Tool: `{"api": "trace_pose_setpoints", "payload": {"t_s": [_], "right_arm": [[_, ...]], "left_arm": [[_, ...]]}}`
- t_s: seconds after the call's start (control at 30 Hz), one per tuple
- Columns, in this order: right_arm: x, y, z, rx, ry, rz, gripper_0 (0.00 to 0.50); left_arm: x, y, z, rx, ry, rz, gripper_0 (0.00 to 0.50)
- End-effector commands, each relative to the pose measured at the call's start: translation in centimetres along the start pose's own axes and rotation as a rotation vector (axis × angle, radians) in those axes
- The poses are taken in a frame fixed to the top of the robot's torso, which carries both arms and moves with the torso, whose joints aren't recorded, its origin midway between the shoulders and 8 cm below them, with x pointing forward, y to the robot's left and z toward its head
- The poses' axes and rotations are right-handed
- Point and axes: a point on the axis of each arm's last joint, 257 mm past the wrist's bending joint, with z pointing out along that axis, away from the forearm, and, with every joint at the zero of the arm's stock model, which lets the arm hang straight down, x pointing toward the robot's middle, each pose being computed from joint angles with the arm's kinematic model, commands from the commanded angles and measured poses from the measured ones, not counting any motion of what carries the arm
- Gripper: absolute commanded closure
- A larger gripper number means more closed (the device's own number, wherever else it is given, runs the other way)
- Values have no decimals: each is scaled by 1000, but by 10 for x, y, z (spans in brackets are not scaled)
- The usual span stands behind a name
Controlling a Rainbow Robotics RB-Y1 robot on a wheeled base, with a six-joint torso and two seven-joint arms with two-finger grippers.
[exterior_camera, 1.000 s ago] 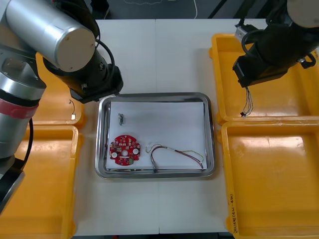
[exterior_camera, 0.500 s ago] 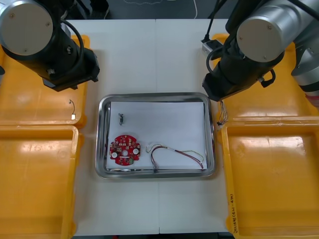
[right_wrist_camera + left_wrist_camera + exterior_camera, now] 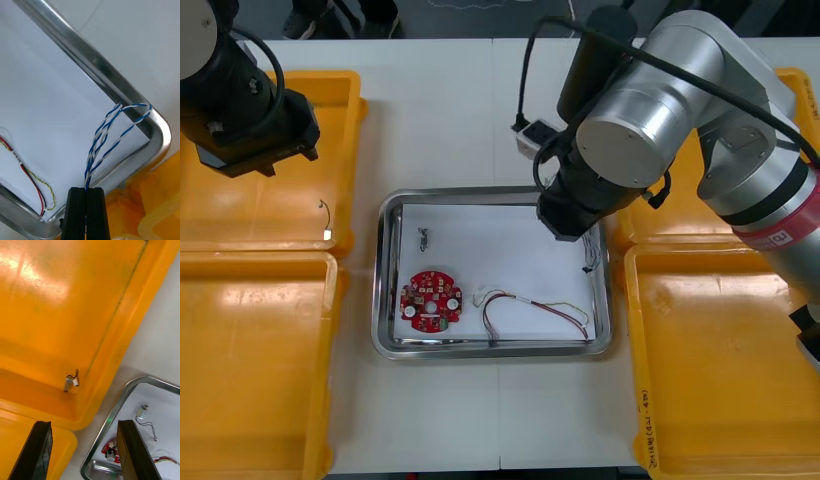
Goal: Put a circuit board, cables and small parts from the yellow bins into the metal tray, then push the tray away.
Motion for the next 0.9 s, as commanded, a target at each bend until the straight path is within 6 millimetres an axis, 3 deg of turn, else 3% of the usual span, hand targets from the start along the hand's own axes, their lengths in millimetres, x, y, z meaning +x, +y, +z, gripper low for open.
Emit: {"api": "trace_pose_setpoints", "payload": {"t_s": [0.03,0.37,0.9], "right_arm": [[-32,25,-13,19,-73,-155,500],[-47,48,4,83,-111,-400,500],[-50,73,48,124,-108,-601,500]], "left_arm": [[-35,20,-24,-19,-51,26,0],[-48,26,-12,-4,-47,7,0],[-39,23,26,14,-12,141,0]]}}
